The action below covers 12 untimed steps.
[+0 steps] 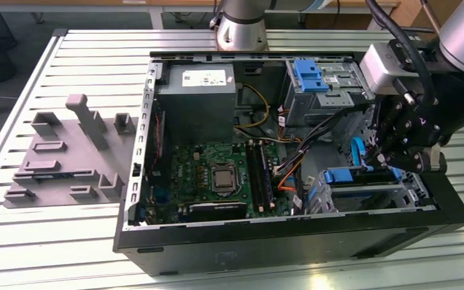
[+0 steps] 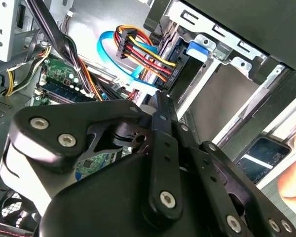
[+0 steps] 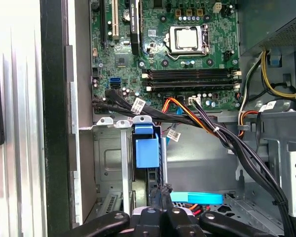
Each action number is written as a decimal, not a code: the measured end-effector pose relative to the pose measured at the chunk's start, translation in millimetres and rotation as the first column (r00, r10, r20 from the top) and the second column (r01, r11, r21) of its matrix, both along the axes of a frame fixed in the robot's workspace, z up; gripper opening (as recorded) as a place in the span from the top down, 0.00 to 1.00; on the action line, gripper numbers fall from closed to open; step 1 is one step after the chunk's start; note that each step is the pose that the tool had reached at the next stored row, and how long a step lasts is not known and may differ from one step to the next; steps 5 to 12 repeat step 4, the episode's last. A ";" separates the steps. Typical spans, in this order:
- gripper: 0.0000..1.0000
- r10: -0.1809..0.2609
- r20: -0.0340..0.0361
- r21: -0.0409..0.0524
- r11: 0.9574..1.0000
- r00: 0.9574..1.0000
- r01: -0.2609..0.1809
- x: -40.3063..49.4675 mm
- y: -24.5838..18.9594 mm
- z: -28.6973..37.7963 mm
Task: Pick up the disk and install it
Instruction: 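Insert the second disk wire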
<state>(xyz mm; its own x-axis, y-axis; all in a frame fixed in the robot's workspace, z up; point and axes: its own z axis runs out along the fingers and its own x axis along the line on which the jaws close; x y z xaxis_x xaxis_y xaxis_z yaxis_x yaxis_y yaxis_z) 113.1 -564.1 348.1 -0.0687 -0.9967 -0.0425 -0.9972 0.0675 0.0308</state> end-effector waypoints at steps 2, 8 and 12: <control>0.89 0.000 0.000 0.000 1.000 1.000 0.000 0.0 0.0 0.2; 0.89 0.000 0.000 0.000 1.000 1.000 0.000 0.0 0.0 0.2; 0.89 0.000 0.000 0.000 1.000 1.000 0.000 0.0 0.0 0.2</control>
